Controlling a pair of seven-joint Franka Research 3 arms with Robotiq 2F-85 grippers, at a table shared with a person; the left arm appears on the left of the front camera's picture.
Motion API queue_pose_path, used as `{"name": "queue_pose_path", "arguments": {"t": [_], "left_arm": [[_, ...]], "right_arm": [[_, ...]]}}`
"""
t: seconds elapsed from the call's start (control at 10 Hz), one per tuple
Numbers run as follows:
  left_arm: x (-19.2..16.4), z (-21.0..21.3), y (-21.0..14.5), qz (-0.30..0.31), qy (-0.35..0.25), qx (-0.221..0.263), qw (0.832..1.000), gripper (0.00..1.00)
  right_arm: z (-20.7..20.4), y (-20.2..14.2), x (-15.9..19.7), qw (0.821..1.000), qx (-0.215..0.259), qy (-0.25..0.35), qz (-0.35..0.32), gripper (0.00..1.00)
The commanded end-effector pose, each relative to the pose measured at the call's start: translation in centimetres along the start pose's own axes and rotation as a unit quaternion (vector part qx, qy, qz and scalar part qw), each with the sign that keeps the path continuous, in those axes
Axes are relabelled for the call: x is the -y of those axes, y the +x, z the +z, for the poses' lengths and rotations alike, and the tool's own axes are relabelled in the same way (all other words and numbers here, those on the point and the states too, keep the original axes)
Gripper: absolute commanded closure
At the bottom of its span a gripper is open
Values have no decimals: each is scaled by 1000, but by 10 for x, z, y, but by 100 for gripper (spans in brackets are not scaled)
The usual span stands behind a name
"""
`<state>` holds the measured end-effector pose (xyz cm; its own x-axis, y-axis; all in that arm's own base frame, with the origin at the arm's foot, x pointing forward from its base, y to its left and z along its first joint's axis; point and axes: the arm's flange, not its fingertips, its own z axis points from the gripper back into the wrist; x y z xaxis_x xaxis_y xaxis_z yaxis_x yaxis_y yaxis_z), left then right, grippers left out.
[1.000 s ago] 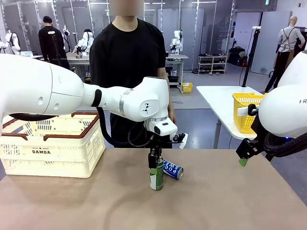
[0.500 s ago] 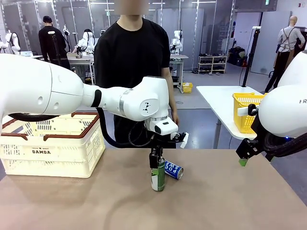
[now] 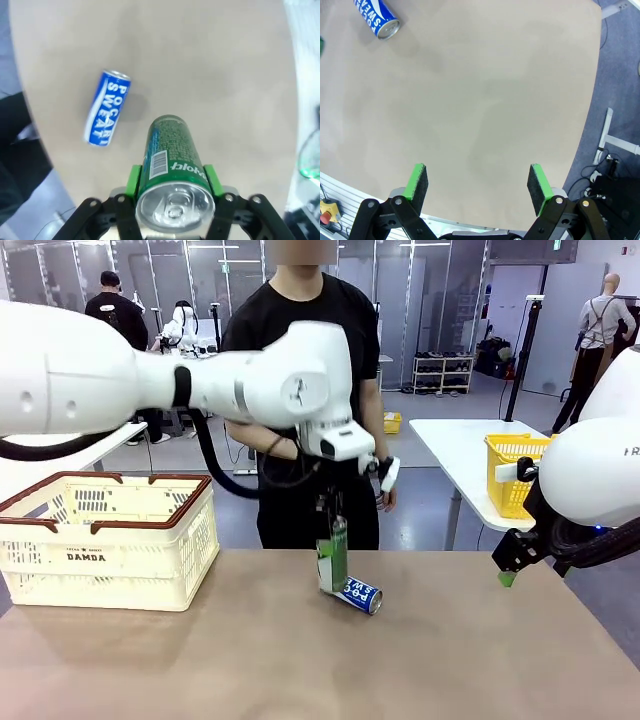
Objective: Place the drinks into the Shopping basket.
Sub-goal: Pick up one drink and place it into the Shopping basket.
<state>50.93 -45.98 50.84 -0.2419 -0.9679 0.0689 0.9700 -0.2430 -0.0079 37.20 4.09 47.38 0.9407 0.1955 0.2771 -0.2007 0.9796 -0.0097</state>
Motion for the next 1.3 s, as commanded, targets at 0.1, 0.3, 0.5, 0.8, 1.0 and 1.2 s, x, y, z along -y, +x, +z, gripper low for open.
{"name": "queue_pose_path", "arguments": {"t": [0.1, 0.3, 0.5, 0.8, 1.0, 1.2], "left_arm": [[8, 74, -7, 26, 32, -32, 999, 100], [10, 104, -13, 41, 44, -30, 998, 100], [8, 115, -16, 51, 49, -39, 997, 100], [16, 104, -23, 31, 49, -22, 998, 100], [16, 104, -23, 31, 49, -22, 998, 100], [16, 104, -23, 31, 49, -22, 998, 100]], "right_arm": [[1, 0, 2, 1000, -2, -1, 9, 0], [1, 0, 2, 1000, -2, -1, 9, 0], [1, 0, 2, 1000, -2, -1, 9, 0], [1, 0, 2, 1000, -2, -1, 9, 0], [1, 0, 2, 1000, -2, -1, 9, 0], [1, 0, 2, 1000, -2, -1, 9, 0]]}}
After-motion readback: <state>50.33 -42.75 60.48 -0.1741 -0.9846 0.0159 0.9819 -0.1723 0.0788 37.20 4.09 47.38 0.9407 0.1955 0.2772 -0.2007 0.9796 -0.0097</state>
